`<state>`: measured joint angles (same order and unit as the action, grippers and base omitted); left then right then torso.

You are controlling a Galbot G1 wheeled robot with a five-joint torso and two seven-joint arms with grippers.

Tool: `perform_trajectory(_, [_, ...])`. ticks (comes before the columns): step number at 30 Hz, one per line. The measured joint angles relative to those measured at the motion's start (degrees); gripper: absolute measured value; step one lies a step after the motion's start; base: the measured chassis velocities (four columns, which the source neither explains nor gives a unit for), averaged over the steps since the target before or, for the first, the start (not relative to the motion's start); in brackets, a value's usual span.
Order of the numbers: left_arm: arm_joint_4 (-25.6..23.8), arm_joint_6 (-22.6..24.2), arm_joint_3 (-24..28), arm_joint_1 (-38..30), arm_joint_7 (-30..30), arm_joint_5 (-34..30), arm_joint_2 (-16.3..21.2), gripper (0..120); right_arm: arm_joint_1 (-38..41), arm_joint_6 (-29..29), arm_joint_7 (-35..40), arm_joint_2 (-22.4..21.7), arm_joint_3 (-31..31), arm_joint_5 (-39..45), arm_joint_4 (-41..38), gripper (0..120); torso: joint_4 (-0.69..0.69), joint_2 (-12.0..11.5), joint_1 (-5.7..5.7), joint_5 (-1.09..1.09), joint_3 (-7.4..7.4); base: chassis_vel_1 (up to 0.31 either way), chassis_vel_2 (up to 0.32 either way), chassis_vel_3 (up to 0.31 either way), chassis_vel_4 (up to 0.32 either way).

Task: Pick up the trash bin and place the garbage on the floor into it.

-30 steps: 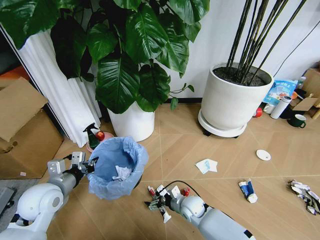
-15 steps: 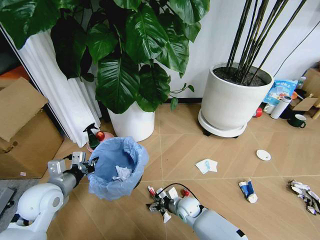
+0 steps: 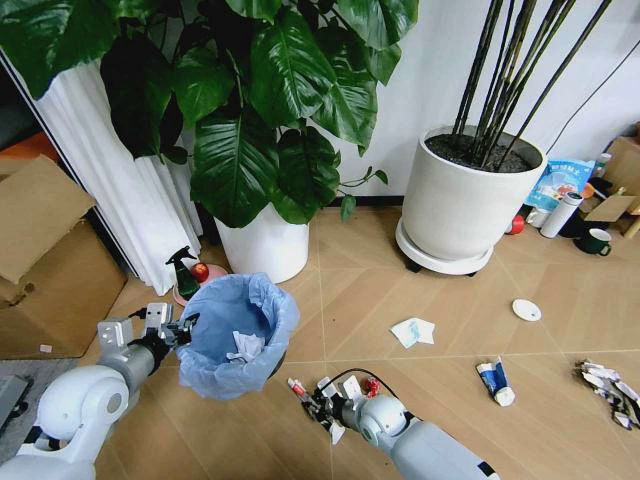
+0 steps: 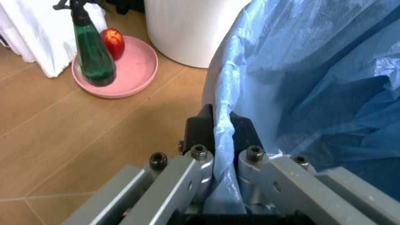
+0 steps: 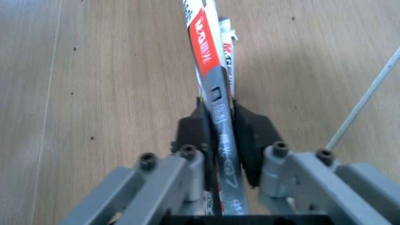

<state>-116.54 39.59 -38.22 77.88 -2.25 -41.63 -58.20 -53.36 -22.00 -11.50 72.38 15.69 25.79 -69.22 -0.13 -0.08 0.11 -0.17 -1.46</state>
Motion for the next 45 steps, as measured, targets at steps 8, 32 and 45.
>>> perform_trajectory(8, [0.0, 0.0, 0.0, 0.0, 0.1, 0.0, 0.1, 0, -0.5, 0.3, 1.5, -0.3, -2.3, 1.1, -3.2, 0, 0.0, 0.0, 0.0, 0.0, 0.0, 0.0, 0.0, 0.0, 0.0])
perform_trajectory(32, [1.7, 1.1, 3.1, -1.7, 0.4, -1.9, 2.4, 0, 5.1, 3.0, 3.7, -8.6, -20.4, 6.2, -33.1, 0, -0.02, 0.0, 0.0, 0.0, 0.01, 0.0, 0.0, 0.0, 0.0])
perform_trajectory(45, [3.4, 2.0, 7.4, -4.1, 2.2, -2.0, 3.5, 0, 20.4, 4.7, 8.5, -6.6, -8.2, 21.7, -41.8, 0, 0.02, 0.0, 0.0, -0.02, 0.0, 0.0, 0.0, 0.0, 0.0])
